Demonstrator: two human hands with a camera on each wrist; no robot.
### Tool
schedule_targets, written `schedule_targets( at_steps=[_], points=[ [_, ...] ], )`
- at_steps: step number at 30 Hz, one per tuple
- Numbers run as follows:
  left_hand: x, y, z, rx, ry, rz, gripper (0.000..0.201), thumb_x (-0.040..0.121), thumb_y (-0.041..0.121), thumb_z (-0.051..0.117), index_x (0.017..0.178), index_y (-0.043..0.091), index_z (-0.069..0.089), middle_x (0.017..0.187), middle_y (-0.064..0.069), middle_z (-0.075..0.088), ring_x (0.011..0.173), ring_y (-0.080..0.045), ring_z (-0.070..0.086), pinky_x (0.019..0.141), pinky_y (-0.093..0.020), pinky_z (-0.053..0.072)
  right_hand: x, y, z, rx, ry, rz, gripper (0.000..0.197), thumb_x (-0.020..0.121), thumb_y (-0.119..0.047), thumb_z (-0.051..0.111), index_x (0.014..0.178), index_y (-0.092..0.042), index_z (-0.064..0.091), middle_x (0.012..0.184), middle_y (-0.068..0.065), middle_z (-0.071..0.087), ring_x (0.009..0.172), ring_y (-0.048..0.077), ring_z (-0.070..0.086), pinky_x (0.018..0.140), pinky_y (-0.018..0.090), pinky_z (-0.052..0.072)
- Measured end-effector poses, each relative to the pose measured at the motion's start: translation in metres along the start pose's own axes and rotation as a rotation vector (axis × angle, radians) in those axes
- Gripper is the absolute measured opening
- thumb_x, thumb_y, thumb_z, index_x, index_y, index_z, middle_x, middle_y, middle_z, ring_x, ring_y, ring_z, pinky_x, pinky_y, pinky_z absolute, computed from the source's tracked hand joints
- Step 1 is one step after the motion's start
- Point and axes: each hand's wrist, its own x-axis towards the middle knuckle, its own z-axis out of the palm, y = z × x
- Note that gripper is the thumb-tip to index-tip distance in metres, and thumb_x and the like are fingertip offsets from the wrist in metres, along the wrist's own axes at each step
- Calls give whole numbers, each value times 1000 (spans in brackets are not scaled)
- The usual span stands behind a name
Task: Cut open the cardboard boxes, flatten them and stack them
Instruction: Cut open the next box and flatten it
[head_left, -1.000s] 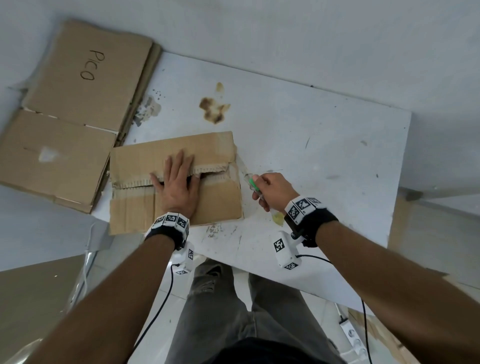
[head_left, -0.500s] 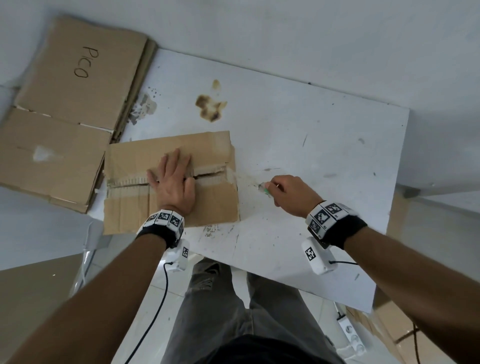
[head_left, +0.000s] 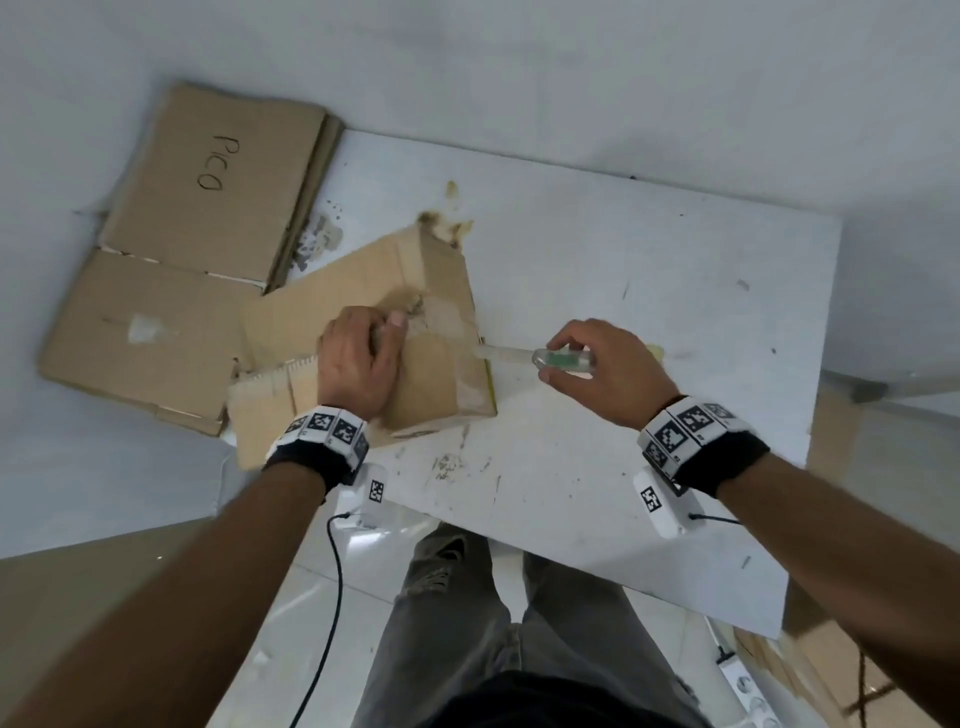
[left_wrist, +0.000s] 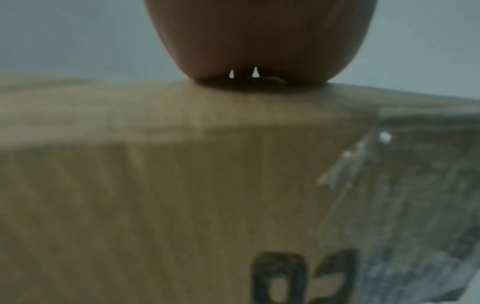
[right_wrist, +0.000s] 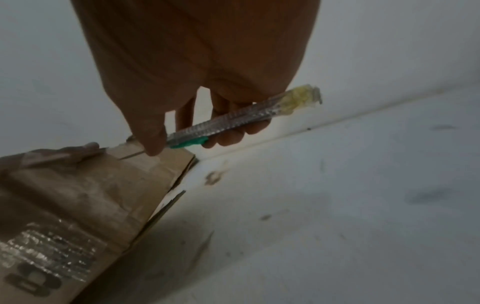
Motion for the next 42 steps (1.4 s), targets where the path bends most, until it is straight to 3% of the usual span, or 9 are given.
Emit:
schedule_targets(
  at_steps=[3, 6, 10, 16, 23, 27, 31, 36, 42],
  points=[
    [7, -2, -36, -64, 26, -8, 38, 106, 39, 47, 96, 5, 61, 90, -11, 63, 81, -25, 54, 72, -33, 37, 18, -36, -6, 20, -15, -167, 26, 85, -52, 74, 98, -31, 66, 88, -12, 61, 79, 3, 57, 74, 29, 46],
    [7, -6, -52, -93, 2, -12, 34, 109, 36, 41, 96, 9, 59, 90, -6, 62, 81, -17, 52, 72, -29, 36, 36, -65, -8, -8, -2, -284, 24, 84, -51, 74, 96, -31, 67, 86, -14, 59, 73, -2, 55, 74, 29, 45],
    [-2, -10, -50, -138, 34, -37, 32, 111, 30, 38, 100, 11, 61, 92, -1, 61, 83, -10, 51, 74, -24, 34, 44, -78, -11, -160, -15, -365, 21, 86, -51, 70, 93, -31, 65, 85, -12, 58, 73, 8, 55, 82, 38, 44],
    [-9, -3, -23, -139, -4, -55, 41, 109, 39, 39, 105, 7, 64, 96, -2, 62, 86, -17, 54, 74, -28, 35, 32, -61, -22, -249, -64, -291, 21, 84, -52, 71, 91, -34, 63, 83, -13, 57, 69, 4, 51, 83, 37, 44],
    [-26, 2, 42, -97, -58, 47, 40, 105, 32, 44, 84, 2, 59, 83, -13, 62, 74, -23, 51, 67, -31, 33, -6, 3, 9, -192, -55, -34, 24, 91, -53, 64, 103, -33, 59, 92, -12, 58, 85, 11, 59, 87, 44, 47],
    [-33, -1, 58, -89, -75, 46, 38, 104, 33, 44, 78, 6, 53, 75, -8, 54, 68, -24, 48, 66, -32, 32, -27, 17, 31, -194, -110, 12, 27, 90, -50, 66, 108, -30, 61, 95, -11, 58, 82, 10, 57, 88, 46, 47],
    [-28, 2, 45, -123, -29, 4, 38, 104, 33, 46, 84, 2, 58, 78, -12, 60, 70, -22, 50, 64, -32, 34, -40, 17, 40, -121, 18, 81, 24, 89, -47, 68, 104, -29, 63, 93, -12, 57, 79, 13, 57, 86, 43, 46],
    [-11, -1, 13, -143, -7, -52, 44, 104, 39, 44, 103, 1, 66, 96, -16, 69, 82, -22, 56, 71, -28, 35, -30, -14, 36, -52, 16, -87, 25, 88, -52, 66, 103, -34, 65, 92, -13, 58, 79, 9, 56, 85, 40, 41],
    [-18, 7, 15, -160, -25, -16, 46, 105, 39, 41, 104, 0, 65, 98, -15, 68, 84, -21, 56, 72, -26, 36, 0, -38, 32, -266, 22, -205, 33, 93, -51, 58, 113, -25, 65, 96, -4, 59, 82, 19, 58, 84, 41, 40]
  ],
)
